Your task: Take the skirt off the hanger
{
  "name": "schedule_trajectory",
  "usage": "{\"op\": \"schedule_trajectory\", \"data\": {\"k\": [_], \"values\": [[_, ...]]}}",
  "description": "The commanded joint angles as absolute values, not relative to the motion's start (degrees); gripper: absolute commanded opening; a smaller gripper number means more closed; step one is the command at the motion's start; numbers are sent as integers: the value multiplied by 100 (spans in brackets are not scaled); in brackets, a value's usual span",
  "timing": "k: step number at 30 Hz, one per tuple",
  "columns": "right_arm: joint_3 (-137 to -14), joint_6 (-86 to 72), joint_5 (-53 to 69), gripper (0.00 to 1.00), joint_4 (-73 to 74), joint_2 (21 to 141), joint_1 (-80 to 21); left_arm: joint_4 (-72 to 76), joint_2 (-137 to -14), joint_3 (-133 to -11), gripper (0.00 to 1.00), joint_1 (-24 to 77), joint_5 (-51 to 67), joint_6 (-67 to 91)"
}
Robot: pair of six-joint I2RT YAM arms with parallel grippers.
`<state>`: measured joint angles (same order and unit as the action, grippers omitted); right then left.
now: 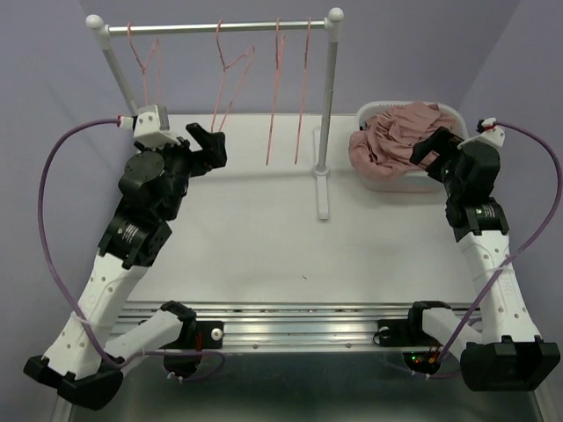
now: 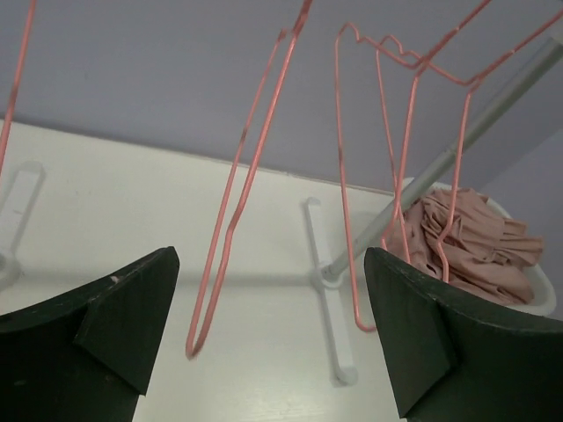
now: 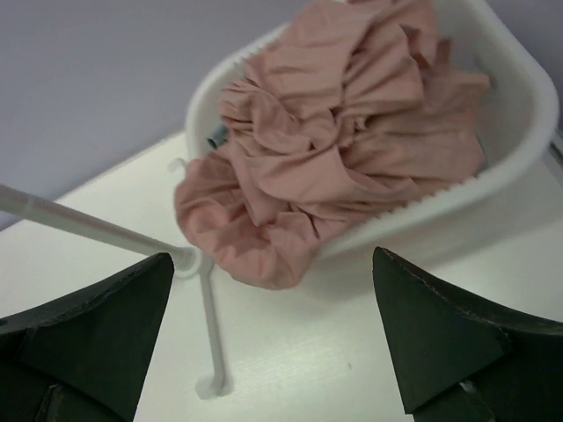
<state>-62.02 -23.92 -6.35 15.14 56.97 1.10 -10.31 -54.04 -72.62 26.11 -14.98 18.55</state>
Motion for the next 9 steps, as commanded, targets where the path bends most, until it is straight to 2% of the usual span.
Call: {"op": "schedule_trajectory", "data": {"k": [1,9], "values": [[-5916,-2707,-1652,100,2267,5485,149,-1344,-4862,-6892,99,2996,-1985,2495],[-5361,-2760,-1582,100,2250,5186,149,-1608,-4483,-6548,99,3138,-2136,2839]]}}
